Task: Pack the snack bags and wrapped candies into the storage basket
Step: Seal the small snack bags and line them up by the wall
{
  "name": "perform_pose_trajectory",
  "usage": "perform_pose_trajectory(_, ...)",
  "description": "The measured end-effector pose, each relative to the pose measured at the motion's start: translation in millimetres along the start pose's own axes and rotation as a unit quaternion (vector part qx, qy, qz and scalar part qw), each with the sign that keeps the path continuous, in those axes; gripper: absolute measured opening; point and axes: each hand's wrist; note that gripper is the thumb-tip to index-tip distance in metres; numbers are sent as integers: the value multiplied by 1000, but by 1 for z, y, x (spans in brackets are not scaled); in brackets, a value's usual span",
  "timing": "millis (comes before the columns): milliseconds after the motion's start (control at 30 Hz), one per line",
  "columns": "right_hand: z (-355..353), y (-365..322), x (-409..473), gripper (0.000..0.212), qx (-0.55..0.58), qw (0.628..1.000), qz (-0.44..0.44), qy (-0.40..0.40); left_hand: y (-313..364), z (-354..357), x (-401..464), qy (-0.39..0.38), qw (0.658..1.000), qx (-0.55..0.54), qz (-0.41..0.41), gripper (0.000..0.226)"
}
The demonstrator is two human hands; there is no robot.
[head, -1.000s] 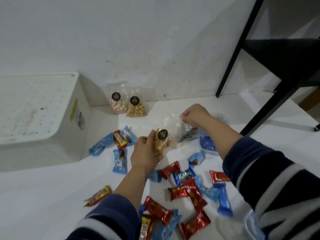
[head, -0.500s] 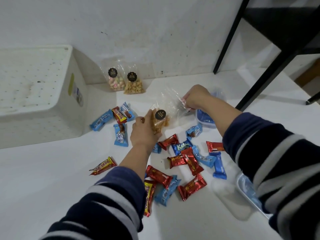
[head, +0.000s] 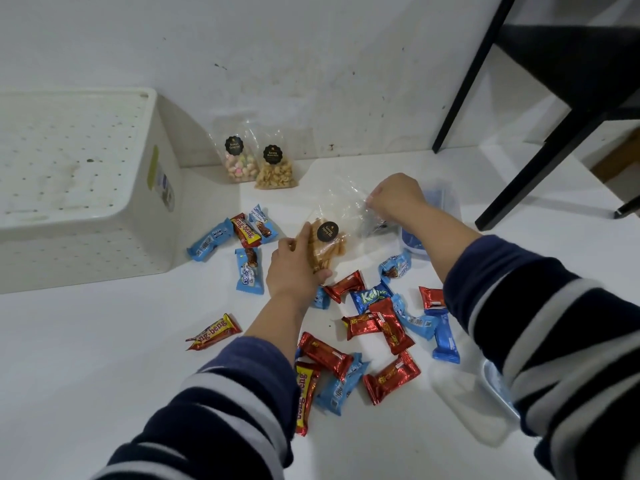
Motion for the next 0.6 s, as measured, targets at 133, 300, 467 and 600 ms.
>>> perform_pose_trajectory(133,5,-2,4,28,1,1000,-2,-9,-5,1,1,1,1000,-9,6,94)
perform_pose_trajectory(300,4,-7,7,18,-29,999,-20,-3,-7,2,1,17,999,-34,16,65)
perform_pose_trajectory(467,8,-11,5,26,-47,999,-21,-6,-7,1,3,22,999,-25,8,58)
perform_pose_trajectory(600,7,-15,4,33,-20,999,-46,2,-10,6,2,27,999,-30,-1,57)
Point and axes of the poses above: each hand's wrist, its own x-axis towards the middle knuckle, its own z-axis out of the palm, y = z × x, and after that the axes turned 8 degrees about -x, right-handed
